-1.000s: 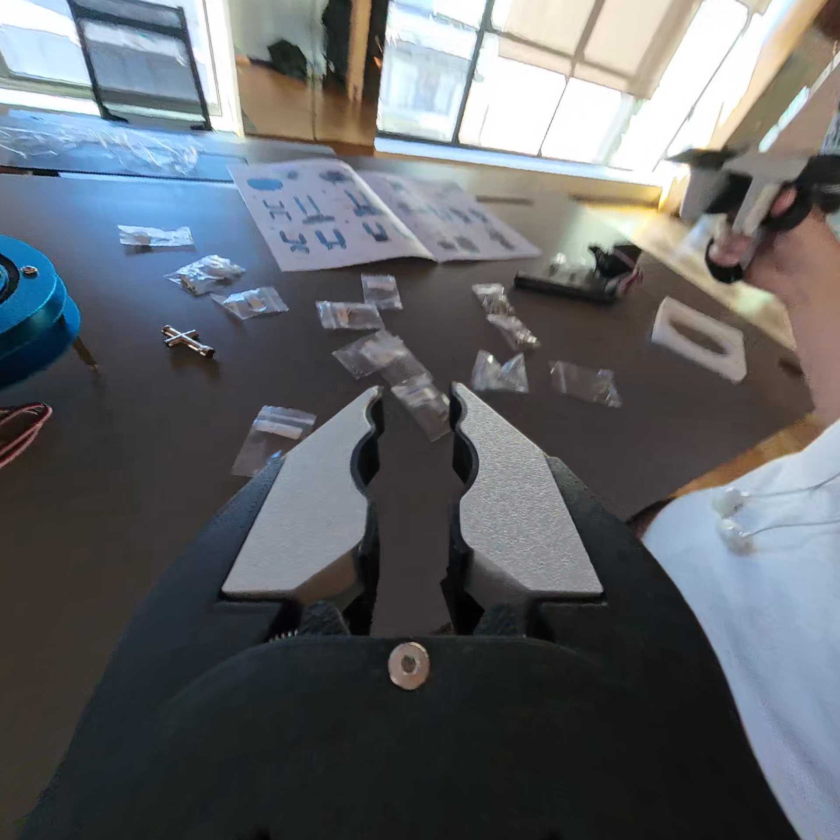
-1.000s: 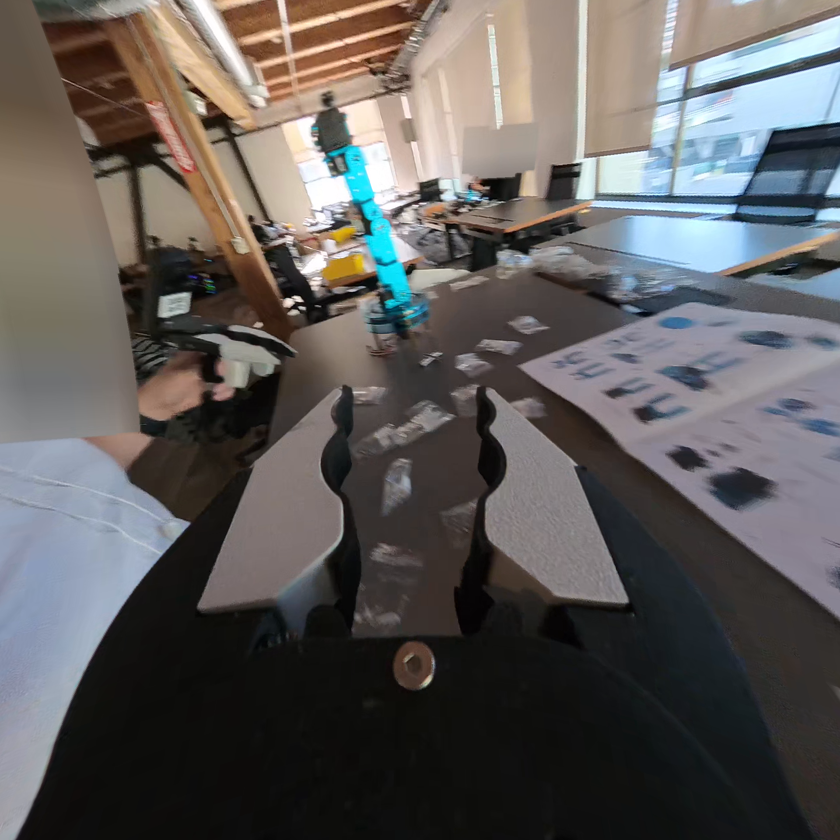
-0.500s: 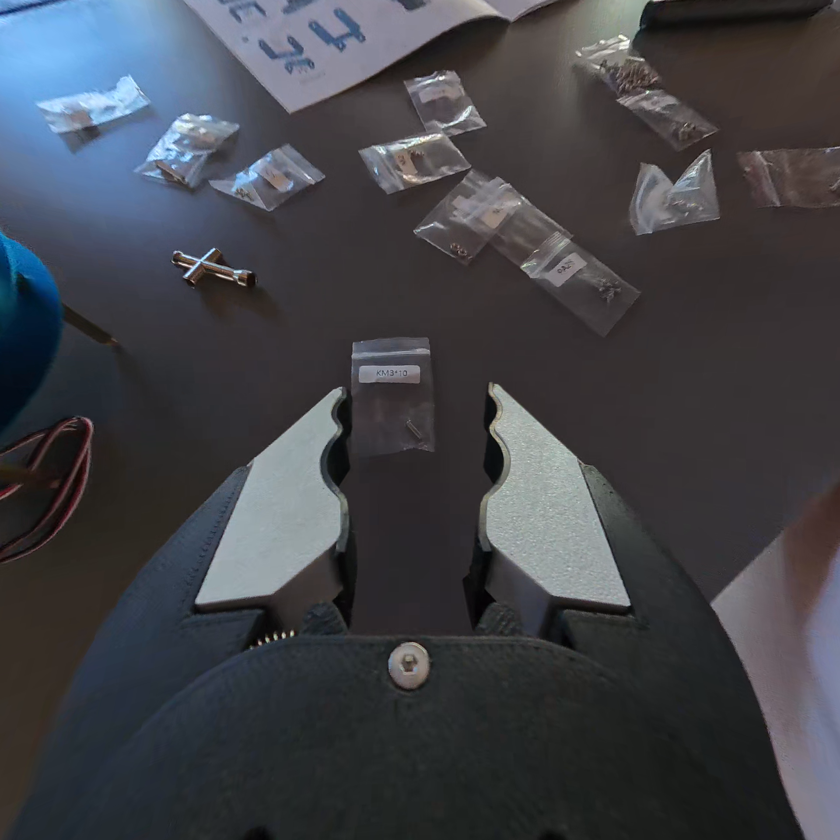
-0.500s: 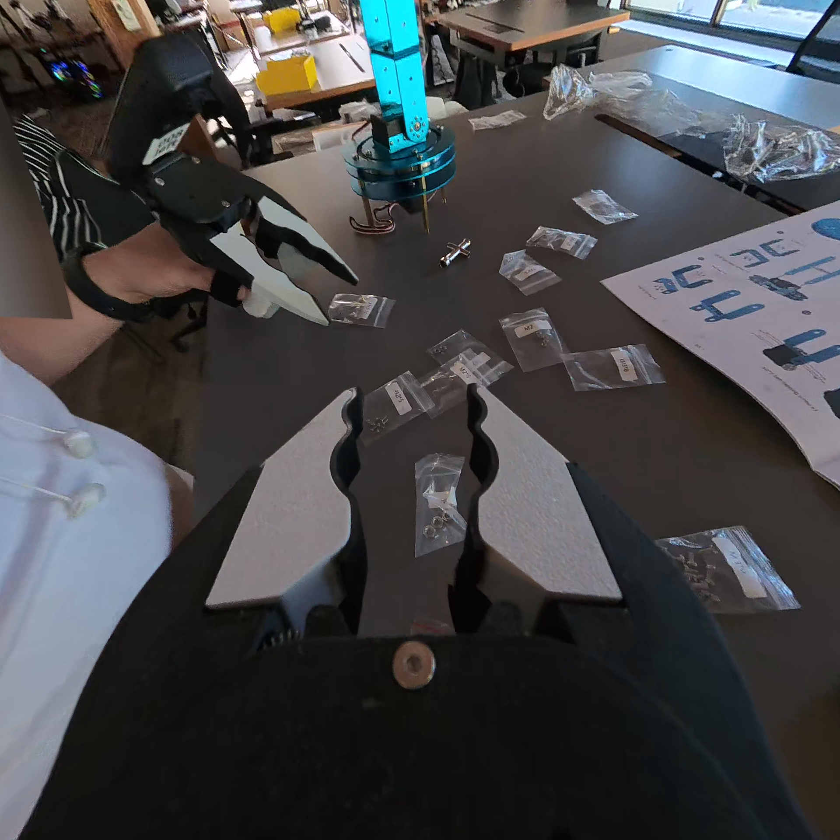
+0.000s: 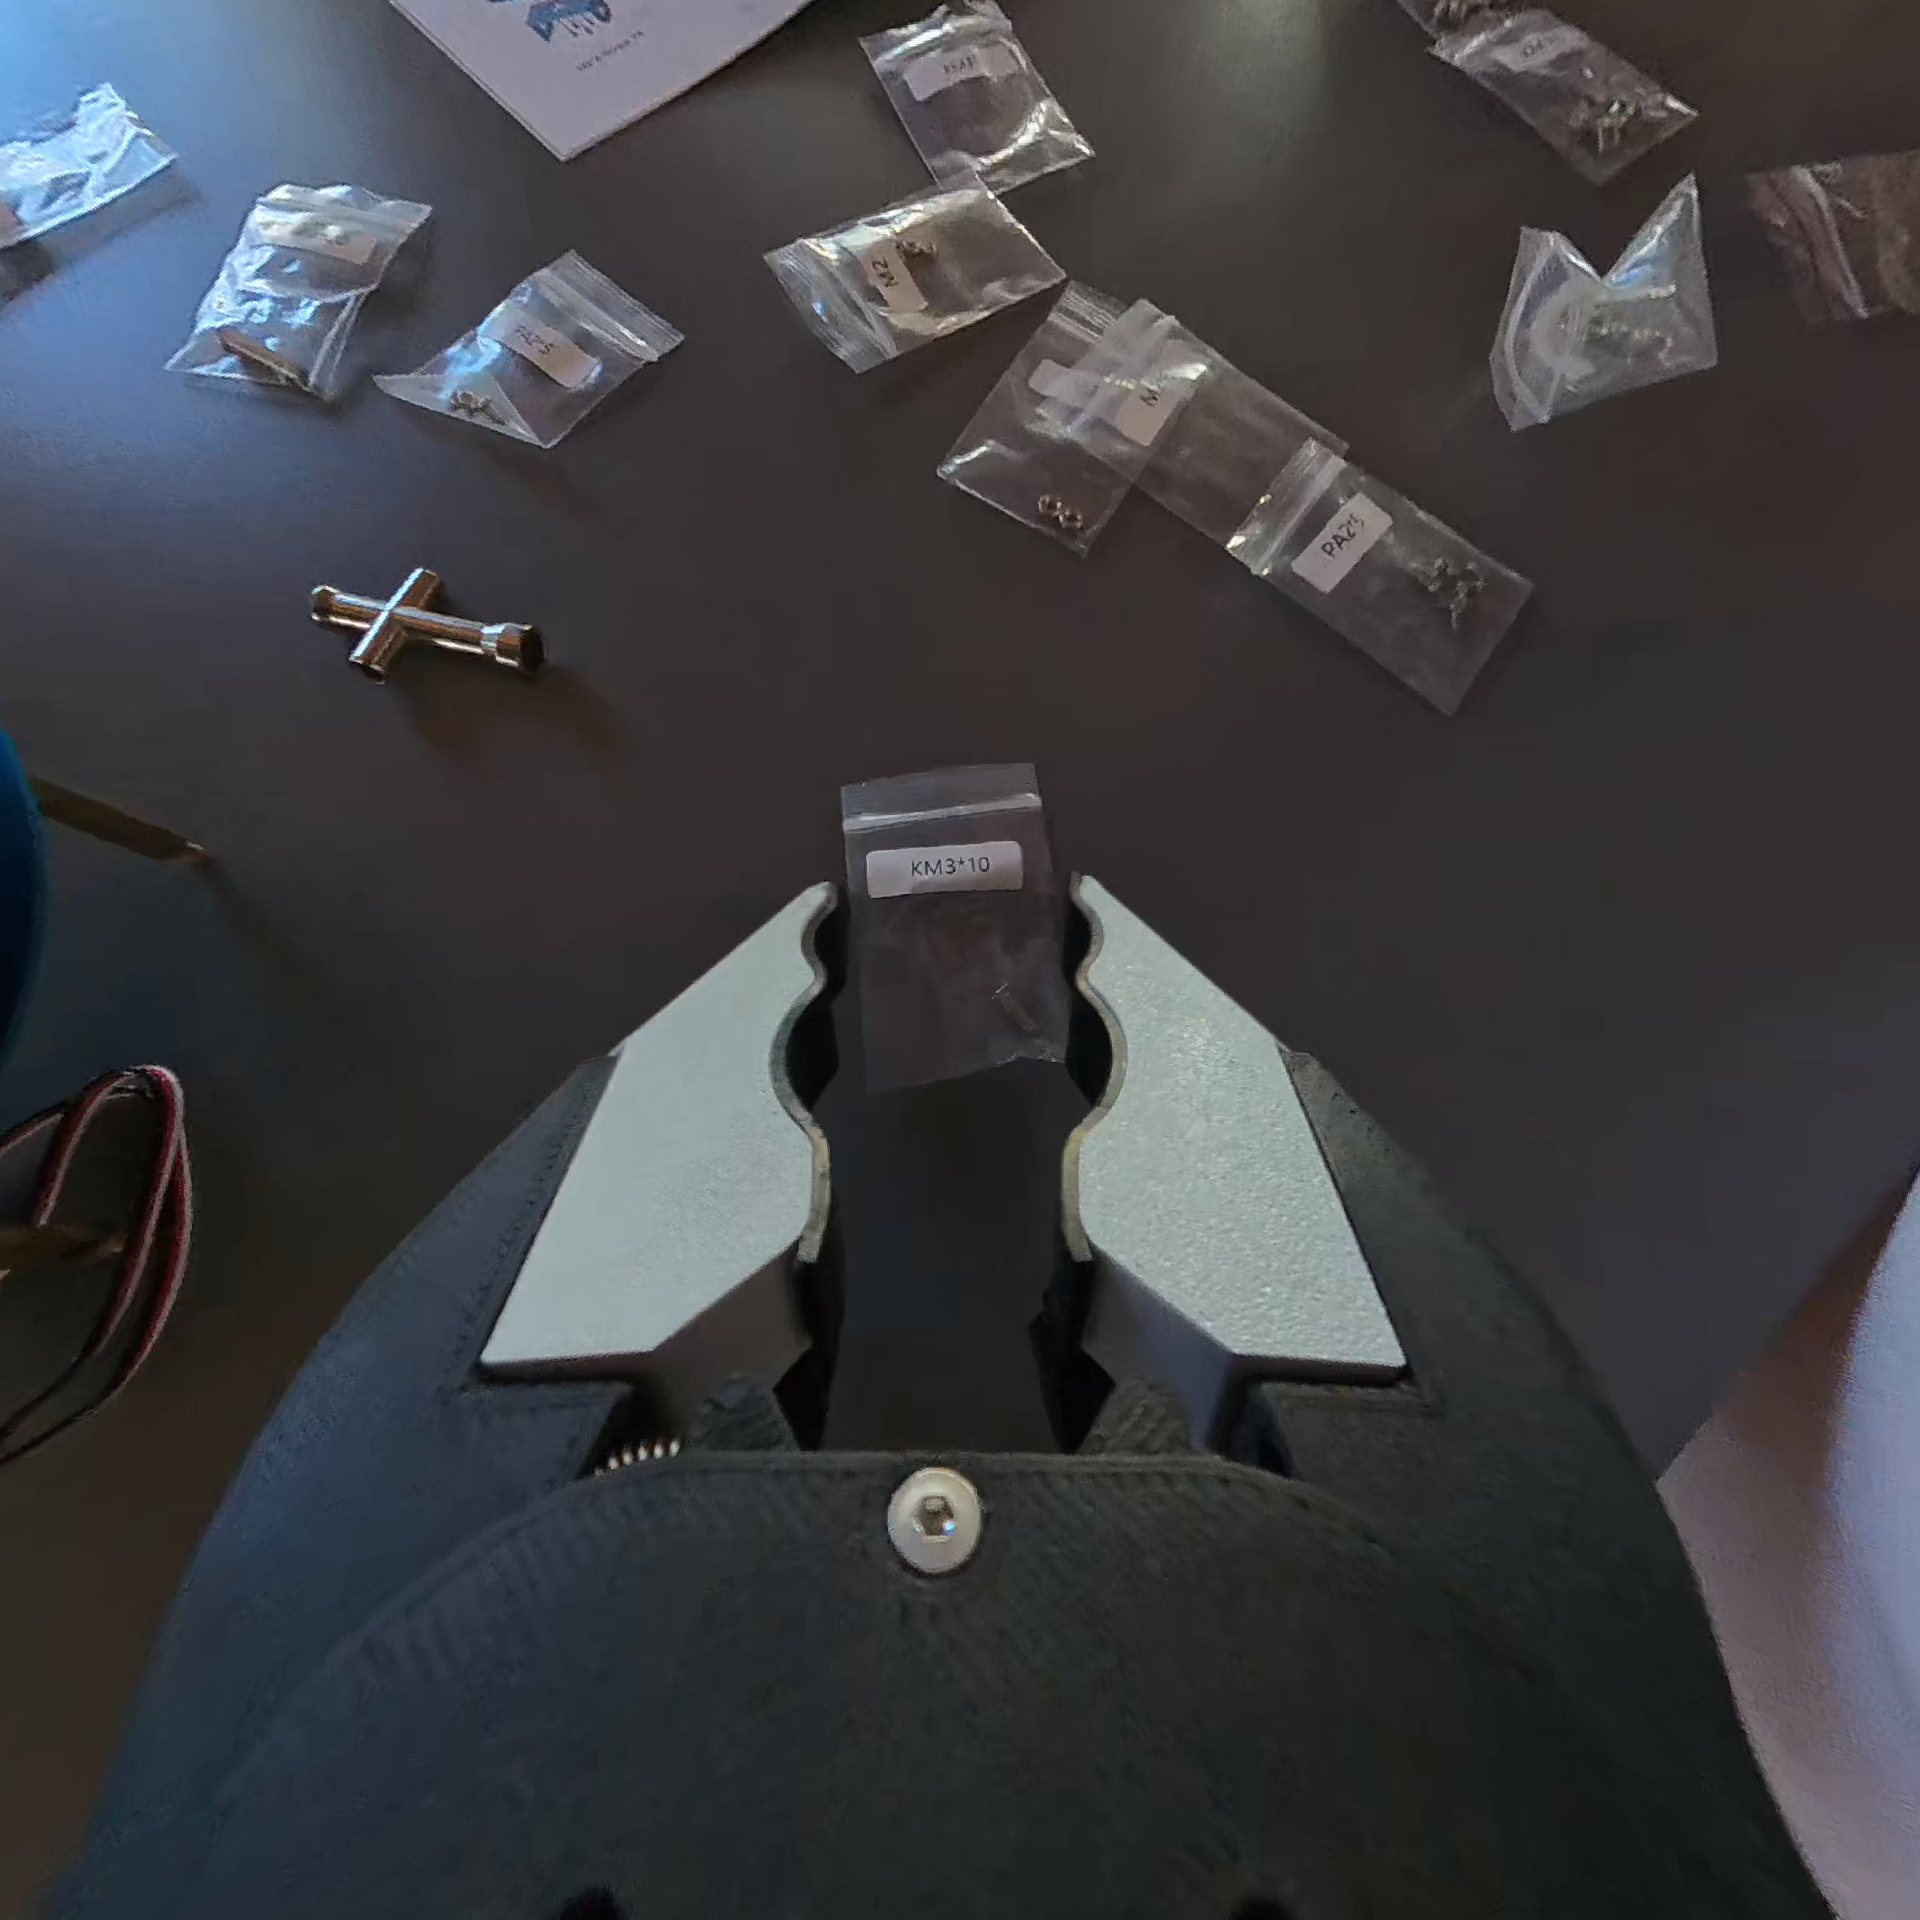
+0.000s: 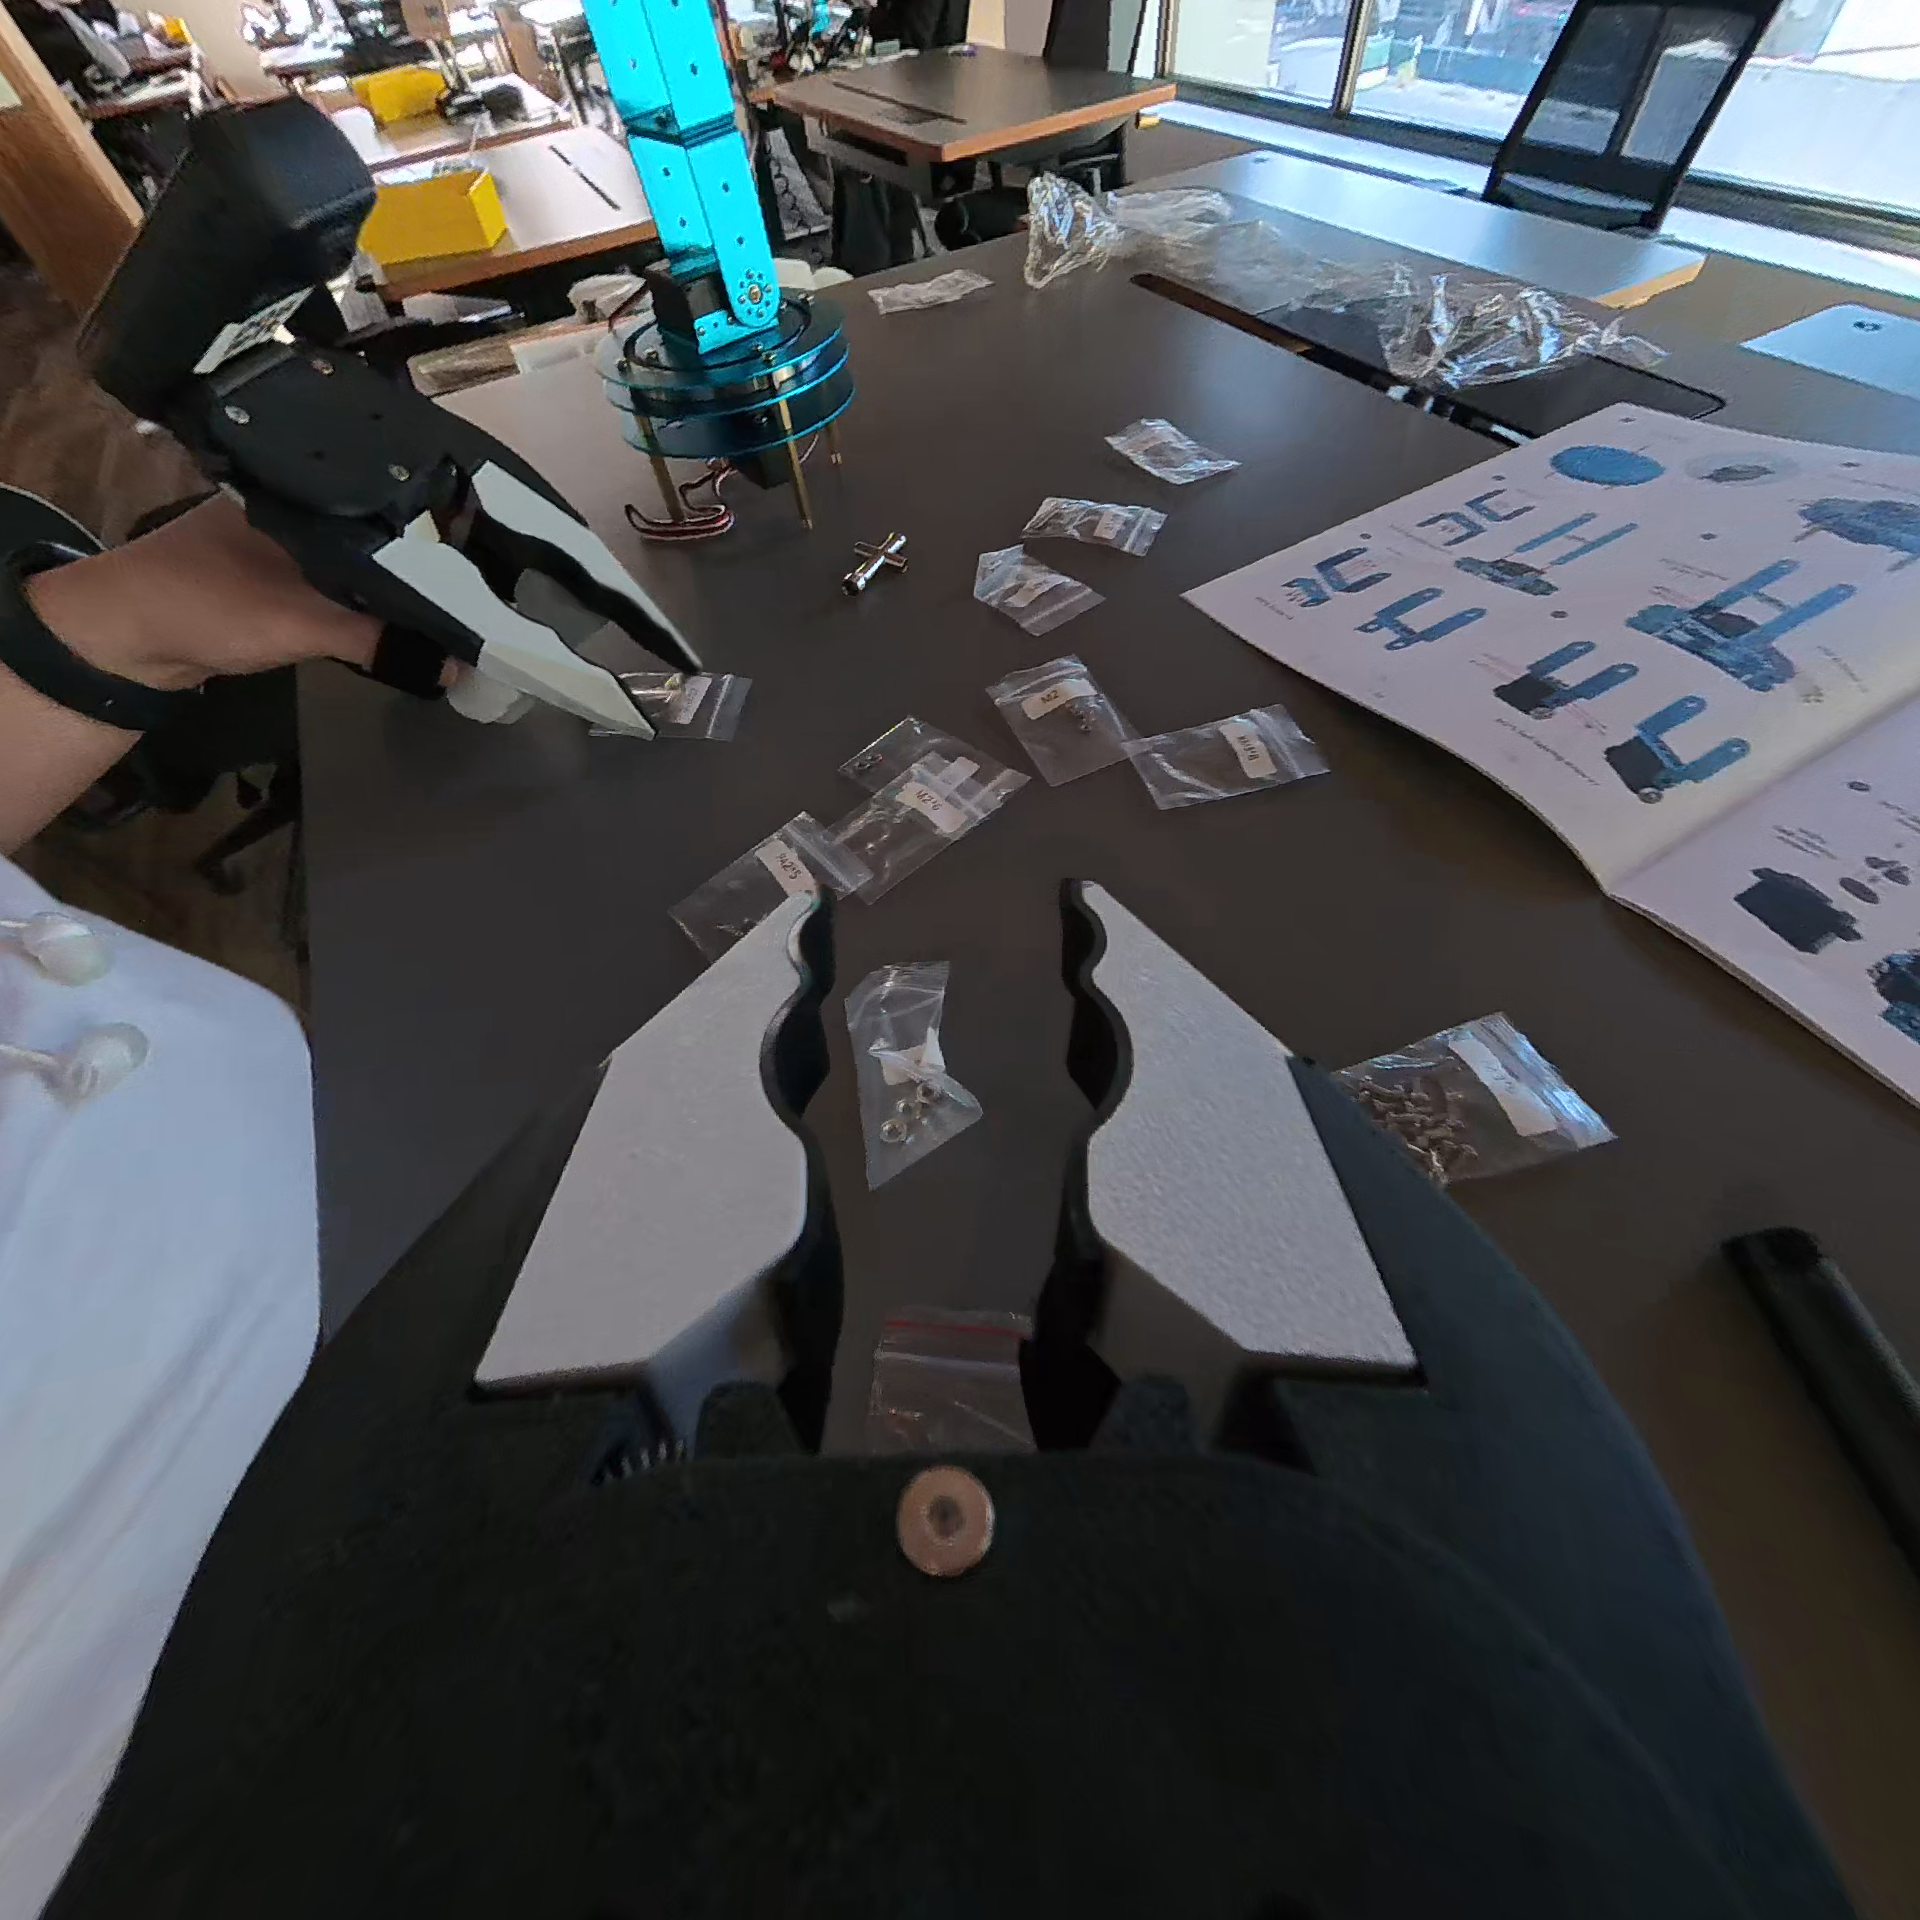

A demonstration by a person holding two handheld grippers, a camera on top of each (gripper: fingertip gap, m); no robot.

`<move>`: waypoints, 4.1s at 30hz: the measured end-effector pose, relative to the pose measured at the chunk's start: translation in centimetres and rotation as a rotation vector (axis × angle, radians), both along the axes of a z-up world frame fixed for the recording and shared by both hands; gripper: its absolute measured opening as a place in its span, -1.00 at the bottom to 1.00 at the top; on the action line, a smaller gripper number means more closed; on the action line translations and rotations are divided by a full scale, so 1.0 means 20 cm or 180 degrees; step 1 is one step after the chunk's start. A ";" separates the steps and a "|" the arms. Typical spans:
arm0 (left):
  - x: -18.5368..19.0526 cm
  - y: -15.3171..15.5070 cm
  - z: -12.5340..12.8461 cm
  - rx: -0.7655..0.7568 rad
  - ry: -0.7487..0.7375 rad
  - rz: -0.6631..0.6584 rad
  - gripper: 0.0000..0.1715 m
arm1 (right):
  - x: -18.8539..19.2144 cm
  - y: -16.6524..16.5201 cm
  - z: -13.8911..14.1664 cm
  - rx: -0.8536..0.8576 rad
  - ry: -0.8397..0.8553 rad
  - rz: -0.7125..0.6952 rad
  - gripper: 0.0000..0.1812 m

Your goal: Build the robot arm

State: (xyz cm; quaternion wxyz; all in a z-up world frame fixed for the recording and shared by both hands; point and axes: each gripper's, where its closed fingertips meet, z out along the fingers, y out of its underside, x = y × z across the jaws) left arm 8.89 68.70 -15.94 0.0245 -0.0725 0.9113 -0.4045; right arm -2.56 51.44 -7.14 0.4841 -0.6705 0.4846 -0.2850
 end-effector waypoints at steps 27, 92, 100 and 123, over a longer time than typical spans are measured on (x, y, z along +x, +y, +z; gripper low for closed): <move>-0.04 0.07 0.13 -0.0505 0.0544 -0.0033 -0.74 | 0.20 -0.03 -0.01 0.0144 -0.0151 0.0057 -0.57; 0.06 0.19 0.48 -0.1662 0.0523 0.0416 -1.00 | 0.13 -0.64 0.02 -0.0609 0.0060 -0.0642 -1.00; 0.04 0.20 0.51 -0.1706 0.0538 0.0449 -0.99 | 0.13 -0.62 0.00 -0.0511 0.0026 -0.0577 -0.99; -0.03 0.22 0.50 -0.1750 0.0630 0.0434 -0.84 | 0.01 -0.70 -0.02 -0.0763 0.0315 -0.0727 -0.77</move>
